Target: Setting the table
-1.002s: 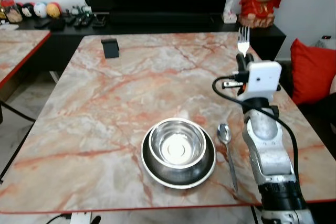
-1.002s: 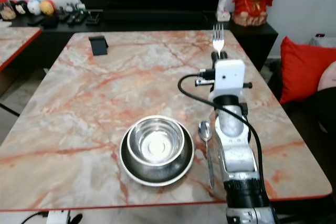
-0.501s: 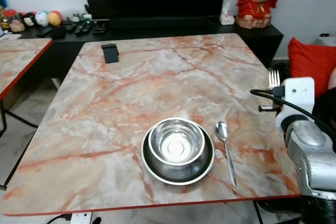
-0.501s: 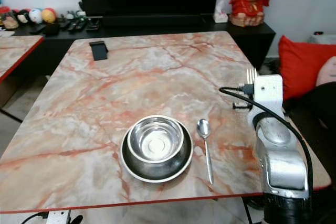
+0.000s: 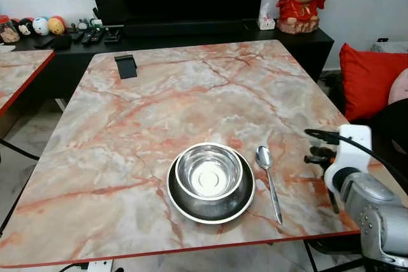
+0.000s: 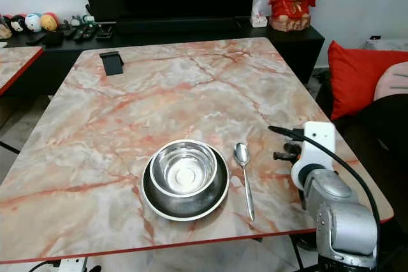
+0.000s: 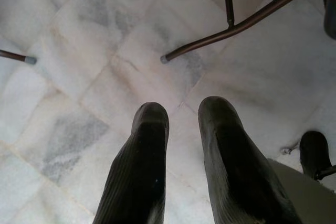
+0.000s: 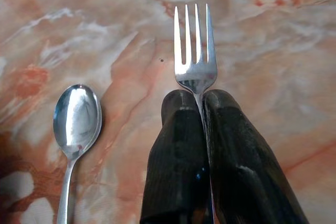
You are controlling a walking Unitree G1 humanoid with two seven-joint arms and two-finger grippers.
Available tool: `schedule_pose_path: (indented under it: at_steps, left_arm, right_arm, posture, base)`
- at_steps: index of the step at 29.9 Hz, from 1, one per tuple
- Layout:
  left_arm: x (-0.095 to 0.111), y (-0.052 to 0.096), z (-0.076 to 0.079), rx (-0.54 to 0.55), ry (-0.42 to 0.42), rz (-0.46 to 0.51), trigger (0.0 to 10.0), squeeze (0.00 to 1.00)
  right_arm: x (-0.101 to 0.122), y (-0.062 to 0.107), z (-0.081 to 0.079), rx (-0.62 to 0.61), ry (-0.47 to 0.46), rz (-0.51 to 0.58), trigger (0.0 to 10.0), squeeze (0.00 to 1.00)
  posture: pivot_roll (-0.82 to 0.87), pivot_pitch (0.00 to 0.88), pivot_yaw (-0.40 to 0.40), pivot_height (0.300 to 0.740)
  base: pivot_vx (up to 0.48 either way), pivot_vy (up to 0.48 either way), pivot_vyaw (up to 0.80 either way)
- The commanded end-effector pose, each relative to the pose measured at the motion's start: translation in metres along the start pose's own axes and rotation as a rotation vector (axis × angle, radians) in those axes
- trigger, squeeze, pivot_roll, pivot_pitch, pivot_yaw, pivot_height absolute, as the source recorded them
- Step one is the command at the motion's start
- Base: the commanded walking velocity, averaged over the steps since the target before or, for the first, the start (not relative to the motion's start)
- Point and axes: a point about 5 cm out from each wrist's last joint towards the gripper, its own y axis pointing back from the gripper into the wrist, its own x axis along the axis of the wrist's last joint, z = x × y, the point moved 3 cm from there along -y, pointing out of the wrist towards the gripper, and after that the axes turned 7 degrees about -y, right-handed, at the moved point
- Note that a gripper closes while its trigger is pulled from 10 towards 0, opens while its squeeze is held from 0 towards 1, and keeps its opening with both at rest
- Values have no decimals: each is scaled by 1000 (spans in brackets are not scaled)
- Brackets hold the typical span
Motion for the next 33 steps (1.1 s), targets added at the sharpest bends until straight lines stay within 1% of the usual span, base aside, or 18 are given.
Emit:
schedule_pose_path:
  at_steps: [1, 2, 4, 5, 6, 9, 11, 23, 33]
  left_arm:
    - [-5, 1, -6, 2, -9, -32, 10000, 0]
    - [-5, 1, -6, 2, -9, -32, 10000, 0]
    - [-11, 3, -6, 6, -2, -56, 10000, 0]
    - [-11, 3, -6, 6, -2, -56, 10000, 0]
    - [-13, 3, -5, 6, 0, -65, 10000, 0]
    - [-16, 4, -4, 6, 2, -78, 10000, 0]
    - [-19, 5, -4, 13, 10, -90, 10000, 0]
    - [-27, 8, -5, 22, 22, -124, 10000, 0]
    - [-34, 11, -10, 33, 30, -153, 10000, 0]
  right_arm:
    - [-6, -4, -3, 20, -5, -17, 10000, 0]
    - [-6, -4, -3, 20, -5, -17, 10000, 0]
    - [-12, -8, -14, 77, -10, -36, 10000, 0]
    - [-12, -8, -14, 77, -10, -36, 10000, 0]
    - [-13, -9, -19, 102, -2, -36, 10000, 0]
    - [-15, -11, -27, 140, 54, -45, 10000, 0]
    - [-17, -14, -31, 155, 51, -51, 10000, 0]
    - [-21, -24, -36, 140, 52, -59, 10000, 0]
    - [-27, -31, -31, 88, 53, -70, 10000, 0]
  posture:
    - [-155, 0, 20, 707]
    - [-155, 0, 20, 707]
    - [-152, 0, 18, 707]
    - [-152, 0, 18, 707]
    - [-153, 0, 18, 707]
    - [-151, 0, 15, 707]
    - [-137, 0, 7, 707]
    - [-127, 0, 0, 707]
    - [-120, 0, -1, 707]
  base:
    - [0, 0, 0]
    - [0, 0, 0]
    - [0, 0, 0]
    - [0, 0, 0]
    - [0, 0, 0]
    - [0, 0, 0]
    - [0, 0, 0]
    - [0, 0, 0]
    - [0, 0, 0]
